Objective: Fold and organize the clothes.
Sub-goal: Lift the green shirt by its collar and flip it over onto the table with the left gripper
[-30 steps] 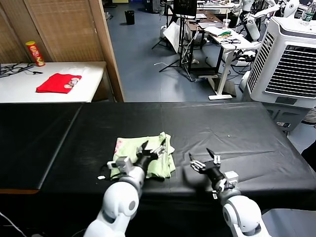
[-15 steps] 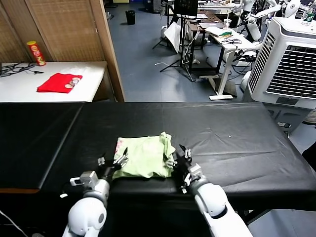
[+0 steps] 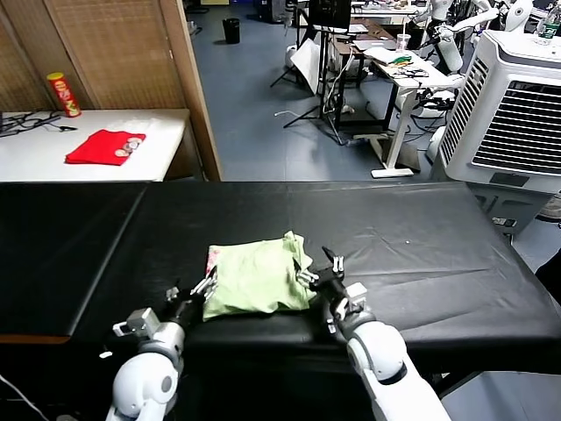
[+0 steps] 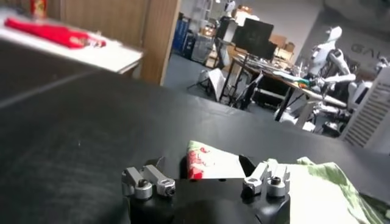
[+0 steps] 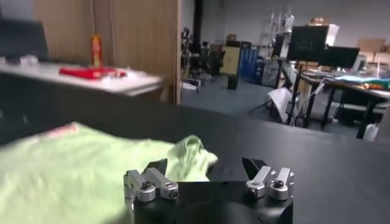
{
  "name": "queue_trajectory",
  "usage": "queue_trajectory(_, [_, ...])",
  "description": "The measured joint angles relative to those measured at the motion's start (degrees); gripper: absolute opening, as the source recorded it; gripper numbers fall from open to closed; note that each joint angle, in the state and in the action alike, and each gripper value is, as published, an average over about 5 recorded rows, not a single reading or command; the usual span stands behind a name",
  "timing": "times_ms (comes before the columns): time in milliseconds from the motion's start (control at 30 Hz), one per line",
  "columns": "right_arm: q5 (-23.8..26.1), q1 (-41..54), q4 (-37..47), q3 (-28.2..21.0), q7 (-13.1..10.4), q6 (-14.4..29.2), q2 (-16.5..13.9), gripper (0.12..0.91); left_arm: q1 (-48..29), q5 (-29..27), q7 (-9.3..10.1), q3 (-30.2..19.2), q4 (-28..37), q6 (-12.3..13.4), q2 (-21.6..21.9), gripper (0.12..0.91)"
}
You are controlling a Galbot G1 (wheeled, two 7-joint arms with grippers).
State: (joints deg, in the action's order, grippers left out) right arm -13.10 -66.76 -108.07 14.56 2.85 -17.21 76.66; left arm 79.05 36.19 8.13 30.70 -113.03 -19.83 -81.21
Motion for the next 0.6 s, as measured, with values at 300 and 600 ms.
queue_trajectory(300, [-1.5,-2.6,-5.5,1.8,0.0,-0.1,-0.6,0.798,-0.2,6.4,-0.03,-0.5,2.6,1.3,-1.5,0.782])
queue_trajectory(600, [-1.5,-3.6,-6.3,2.4,-0.2,0.1,-0.5,0.798,-0.6,8.6,0.28,-0.5,3.7,1.2,-1.7,0.377])
